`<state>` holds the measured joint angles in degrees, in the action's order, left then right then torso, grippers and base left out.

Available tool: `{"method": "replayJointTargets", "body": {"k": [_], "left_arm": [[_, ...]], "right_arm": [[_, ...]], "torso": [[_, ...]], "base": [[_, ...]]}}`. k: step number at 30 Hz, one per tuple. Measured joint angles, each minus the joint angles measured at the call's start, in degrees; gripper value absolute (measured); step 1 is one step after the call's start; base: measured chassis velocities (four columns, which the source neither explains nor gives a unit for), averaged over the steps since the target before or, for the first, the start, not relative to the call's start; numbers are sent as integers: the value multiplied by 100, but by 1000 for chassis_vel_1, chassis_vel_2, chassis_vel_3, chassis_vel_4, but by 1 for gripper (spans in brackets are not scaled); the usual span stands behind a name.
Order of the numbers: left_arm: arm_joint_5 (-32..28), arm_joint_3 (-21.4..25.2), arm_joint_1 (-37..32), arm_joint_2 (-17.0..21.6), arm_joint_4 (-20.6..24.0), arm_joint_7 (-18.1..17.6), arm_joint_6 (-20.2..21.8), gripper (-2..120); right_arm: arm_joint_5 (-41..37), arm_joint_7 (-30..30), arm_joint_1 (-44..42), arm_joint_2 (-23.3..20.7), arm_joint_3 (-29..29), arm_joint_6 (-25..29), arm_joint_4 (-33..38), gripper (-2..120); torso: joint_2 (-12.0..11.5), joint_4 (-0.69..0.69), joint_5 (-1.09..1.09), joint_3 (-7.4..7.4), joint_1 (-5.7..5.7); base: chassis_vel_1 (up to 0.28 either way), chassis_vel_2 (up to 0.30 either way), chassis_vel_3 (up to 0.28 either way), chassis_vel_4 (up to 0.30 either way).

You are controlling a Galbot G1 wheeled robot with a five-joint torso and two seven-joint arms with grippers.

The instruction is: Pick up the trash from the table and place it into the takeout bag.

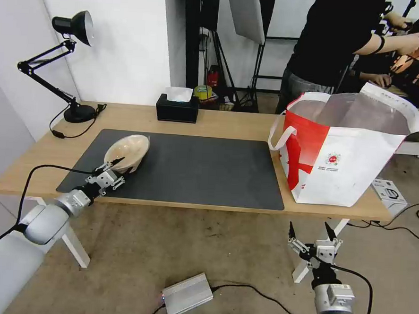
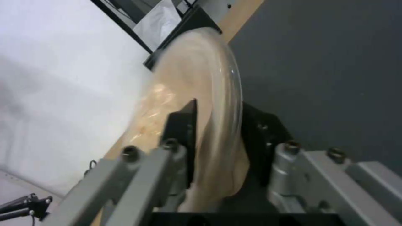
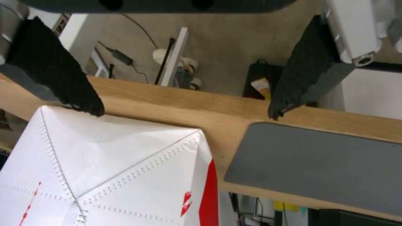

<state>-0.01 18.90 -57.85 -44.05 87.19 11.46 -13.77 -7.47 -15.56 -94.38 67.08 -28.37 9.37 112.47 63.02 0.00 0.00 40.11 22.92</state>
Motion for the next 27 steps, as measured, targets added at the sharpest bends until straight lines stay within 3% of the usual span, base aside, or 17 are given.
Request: {"method": "replayJointTargets", "body": {"k": [4, 6, 27], "left_arm": [[-17, -20, 2, -29, -10, -7, -22, 4], [-18, -25, 2, -33, -11, -10, -23, 0], [-40, 42, -5, 93, 242, 22, -84, 0]], "right_arm": [[5, -5, -5, 0, 0, 4, 0, 100], [6, -6, -6, 0, 0, 4, 0, 100], [7, -23, 19, -11, -4, 6, -12, 100]], "torso": [[0, 0, 1, 0, 0], [0, 0, 1, 0, 0], [0, 0, 0, 0, 1]], "base": [[0, 0, 0, 0], [0, 0, 0, 0], [0, 0, 0, 0]]}}
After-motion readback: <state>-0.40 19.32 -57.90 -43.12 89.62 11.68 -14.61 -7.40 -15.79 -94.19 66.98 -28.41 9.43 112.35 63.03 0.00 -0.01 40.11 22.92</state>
